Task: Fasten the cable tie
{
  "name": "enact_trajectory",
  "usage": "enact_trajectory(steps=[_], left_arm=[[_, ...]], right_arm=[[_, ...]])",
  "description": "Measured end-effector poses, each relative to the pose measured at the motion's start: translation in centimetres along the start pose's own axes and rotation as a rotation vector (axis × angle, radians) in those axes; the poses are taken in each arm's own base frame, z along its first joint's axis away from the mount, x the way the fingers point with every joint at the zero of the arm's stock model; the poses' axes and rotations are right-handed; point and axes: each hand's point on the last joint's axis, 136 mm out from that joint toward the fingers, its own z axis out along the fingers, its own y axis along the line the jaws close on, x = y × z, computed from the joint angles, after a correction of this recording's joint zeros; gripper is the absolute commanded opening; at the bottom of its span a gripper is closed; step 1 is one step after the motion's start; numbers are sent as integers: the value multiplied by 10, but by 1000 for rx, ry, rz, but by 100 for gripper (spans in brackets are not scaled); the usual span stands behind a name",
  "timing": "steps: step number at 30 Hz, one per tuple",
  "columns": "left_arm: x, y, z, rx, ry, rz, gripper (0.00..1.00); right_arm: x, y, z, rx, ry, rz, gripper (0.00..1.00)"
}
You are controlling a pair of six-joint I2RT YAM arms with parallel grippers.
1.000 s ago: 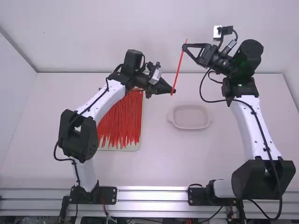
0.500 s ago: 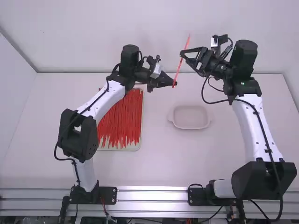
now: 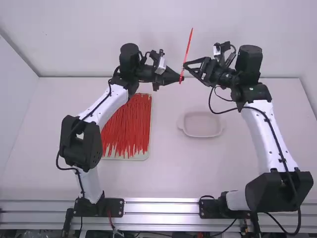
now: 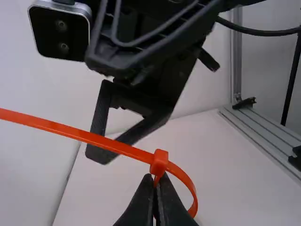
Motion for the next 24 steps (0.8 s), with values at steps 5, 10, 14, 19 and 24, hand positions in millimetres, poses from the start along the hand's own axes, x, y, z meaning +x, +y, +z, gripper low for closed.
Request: enact_trajectory(steps=[5,10,14,19,24], left_arm=[[0,1,0,-3,0,-22,2],[0,0,1,0,-1,-31,2],[-5,-3,1,22,-11,-15,2],[-7,-4,1,28,-15,-18,2],[-7,-5,1,32,-15,-24,2]], right_arm=[[5,9,8,-23,14,-32,51],[5,11,9,-30,14,-42,50],[4,12,9,-31,12,-48,30],[5,12,10,-33,14,-52,15],[5,12,10,-29,12,-52,0]])
